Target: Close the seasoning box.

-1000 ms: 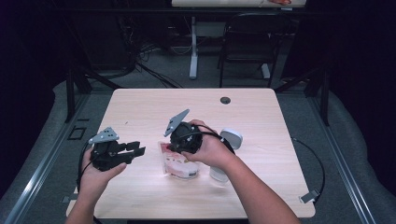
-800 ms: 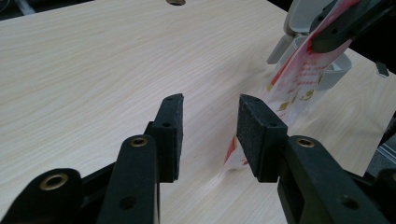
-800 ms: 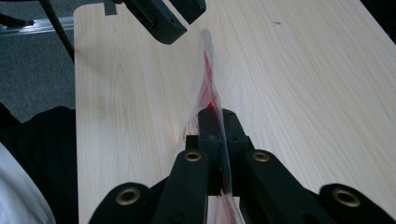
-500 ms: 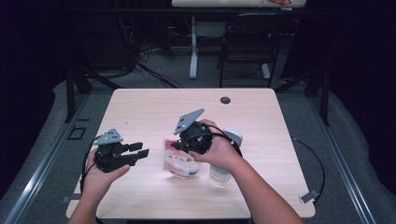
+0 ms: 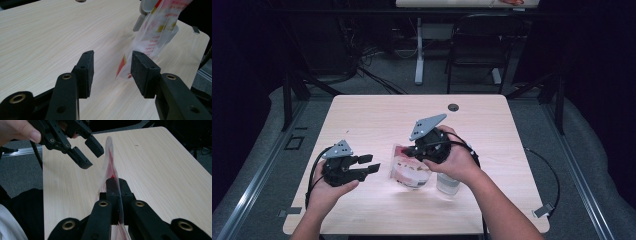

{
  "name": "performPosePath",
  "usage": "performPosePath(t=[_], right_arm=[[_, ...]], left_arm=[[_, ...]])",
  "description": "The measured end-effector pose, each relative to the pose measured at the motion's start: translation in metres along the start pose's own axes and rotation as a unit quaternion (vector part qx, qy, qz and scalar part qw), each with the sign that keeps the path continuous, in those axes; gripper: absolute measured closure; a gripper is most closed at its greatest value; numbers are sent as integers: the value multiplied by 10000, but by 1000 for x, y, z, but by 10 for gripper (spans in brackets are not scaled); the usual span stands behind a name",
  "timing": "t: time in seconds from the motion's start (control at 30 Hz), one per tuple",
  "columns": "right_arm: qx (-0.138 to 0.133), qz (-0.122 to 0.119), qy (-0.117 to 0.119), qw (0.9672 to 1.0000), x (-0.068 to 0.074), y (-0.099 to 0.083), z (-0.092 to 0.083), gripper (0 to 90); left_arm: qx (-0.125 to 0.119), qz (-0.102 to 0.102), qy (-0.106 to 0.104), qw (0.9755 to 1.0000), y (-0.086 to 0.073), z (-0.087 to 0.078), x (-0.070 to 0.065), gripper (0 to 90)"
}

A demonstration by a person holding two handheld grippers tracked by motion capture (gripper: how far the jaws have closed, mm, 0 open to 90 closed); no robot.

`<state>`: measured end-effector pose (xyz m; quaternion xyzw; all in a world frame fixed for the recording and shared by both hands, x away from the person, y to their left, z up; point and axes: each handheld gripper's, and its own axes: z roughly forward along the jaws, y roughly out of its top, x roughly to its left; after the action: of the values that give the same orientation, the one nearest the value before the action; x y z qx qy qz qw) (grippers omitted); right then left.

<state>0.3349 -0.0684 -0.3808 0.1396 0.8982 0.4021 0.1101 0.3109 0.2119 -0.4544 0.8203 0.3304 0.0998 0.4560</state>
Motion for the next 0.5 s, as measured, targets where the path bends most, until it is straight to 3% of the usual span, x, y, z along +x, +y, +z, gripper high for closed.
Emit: performPosePath(t=[0.33, 0.5], right_arm=[[-102, -15, -52, 9999, -2, 3, -12, 900], [-128, -35, -64, 9999, -2, 5, -17, 900]], left_arm=[[35, 216, -65, 9997, -2, 11, -5, 503], [3, 277, -209, 9994, -4, 16, -8, 487]])
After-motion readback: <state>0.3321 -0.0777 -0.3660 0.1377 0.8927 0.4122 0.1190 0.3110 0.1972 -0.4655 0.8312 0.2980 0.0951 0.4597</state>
